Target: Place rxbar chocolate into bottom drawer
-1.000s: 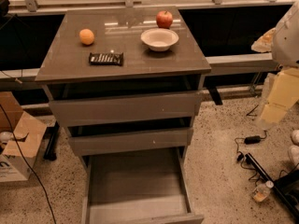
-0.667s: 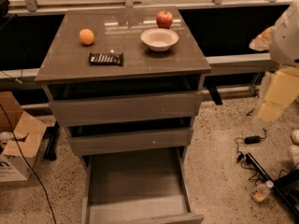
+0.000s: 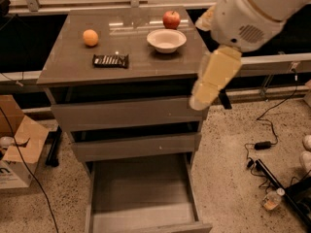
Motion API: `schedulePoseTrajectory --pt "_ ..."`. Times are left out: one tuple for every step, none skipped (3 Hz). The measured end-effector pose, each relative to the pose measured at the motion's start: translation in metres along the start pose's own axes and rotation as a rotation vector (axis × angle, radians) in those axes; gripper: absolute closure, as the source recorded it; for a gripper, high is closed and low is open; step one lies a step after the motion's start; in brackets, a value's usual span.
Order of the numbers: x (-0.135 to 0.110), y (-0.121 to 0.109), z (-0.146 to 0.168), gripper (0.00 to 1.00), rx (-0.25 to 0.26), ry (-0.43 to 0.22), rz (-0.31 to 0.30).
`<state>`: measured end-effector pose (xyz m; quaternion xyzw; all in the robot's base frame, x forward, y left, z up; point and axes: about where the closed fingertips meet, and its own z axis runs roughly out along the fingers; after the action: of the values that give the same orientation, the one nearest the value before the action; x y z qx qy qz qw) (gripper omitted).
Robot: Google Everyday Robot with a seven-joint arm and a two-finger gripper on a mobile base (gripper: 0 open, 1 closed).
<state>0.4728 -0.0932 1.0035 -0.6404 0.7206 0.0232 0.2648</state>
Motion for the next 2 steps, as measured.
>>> schedulePoseTrajectory --pt "-0.06 -0.017 0.028 0.0 -0.045 -0.142 0.0" --pt "-0.104 -0.037 0.057 0.0 -0.099 -0.22 -0.018"
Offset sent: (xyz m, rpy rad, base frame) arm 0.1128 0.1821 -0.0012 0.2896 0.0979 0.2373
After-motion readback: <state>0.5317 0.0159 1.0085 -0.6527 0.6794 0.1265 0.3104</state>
